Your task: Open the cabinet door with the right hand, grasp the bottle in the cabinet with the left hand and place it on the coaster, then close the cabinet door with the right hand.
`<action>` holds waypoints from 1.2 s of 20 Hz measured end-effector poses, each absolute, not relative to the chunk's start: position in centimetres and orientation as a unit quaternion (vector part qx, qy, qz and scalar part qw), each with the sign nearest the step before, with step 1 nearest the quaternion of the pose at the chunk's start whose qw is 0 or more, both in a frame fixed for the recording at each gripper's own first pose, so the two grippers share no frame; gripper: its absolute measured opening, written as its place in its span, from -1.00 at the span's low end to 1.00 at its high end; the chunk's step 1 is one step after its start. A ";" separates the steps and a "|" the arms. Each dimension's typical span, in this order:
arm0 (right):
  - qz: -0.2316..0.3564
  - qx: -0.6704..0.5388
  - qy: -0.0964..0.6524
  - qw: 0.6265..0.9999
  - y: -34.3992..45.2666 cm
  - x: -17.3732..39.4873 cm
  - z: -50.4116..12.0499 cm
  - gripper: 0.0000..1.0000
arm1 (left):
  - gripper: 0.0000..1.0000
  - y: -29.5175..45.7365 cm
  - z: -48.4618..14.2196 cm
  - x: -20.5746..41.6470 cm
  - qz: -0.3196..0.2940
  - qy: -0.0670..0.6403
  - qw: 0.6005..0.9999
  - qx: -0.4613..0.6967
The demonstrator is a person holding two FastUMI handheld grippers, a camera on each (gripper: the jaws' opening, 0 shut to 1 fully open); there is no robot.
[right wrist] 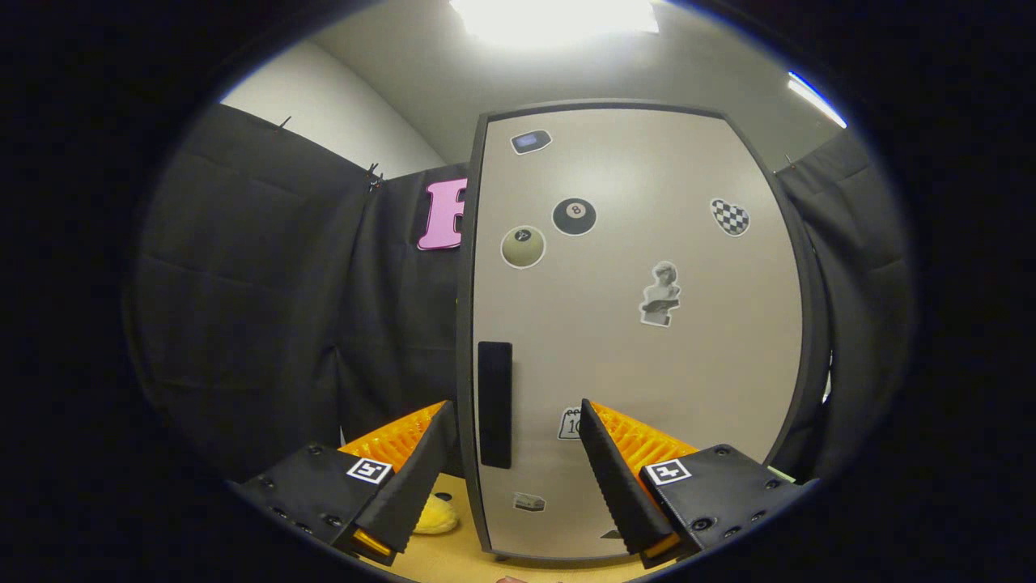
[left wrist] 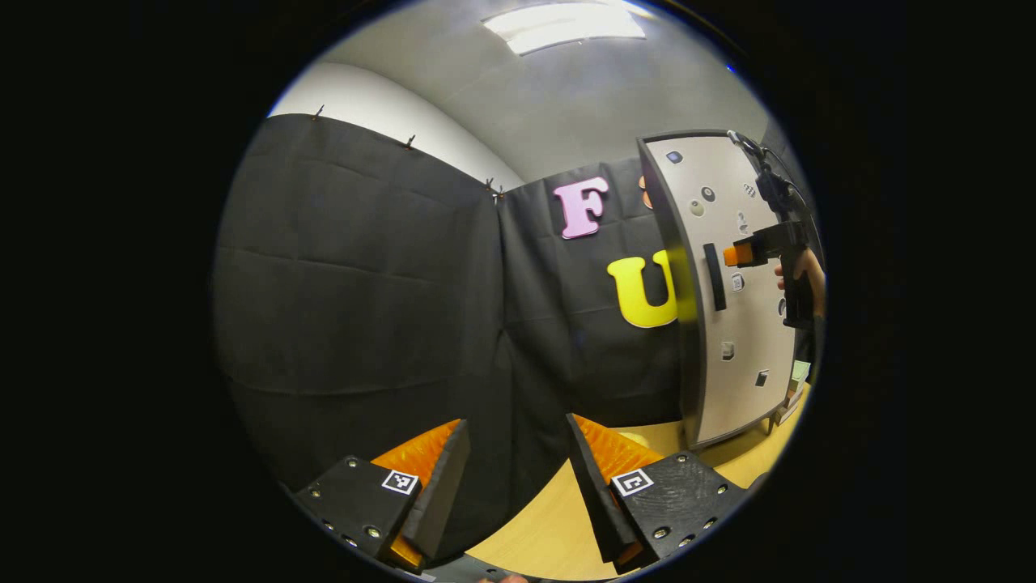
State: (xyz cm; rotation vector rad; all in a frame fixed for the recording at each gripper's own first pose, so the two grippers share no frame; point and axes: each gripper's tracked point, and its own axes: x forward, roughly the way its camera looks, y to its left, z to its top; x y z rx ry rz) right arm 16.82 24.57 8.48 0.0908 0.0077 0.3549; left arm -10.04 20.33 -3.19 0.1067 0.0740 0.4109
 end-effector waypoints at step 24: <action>0.134 0.026 0.114 0.984 28.8 23.4 5.4 -0.67 | 0.37 27.3 -4.7 -12.2 0.254 0.050 0.965 0.035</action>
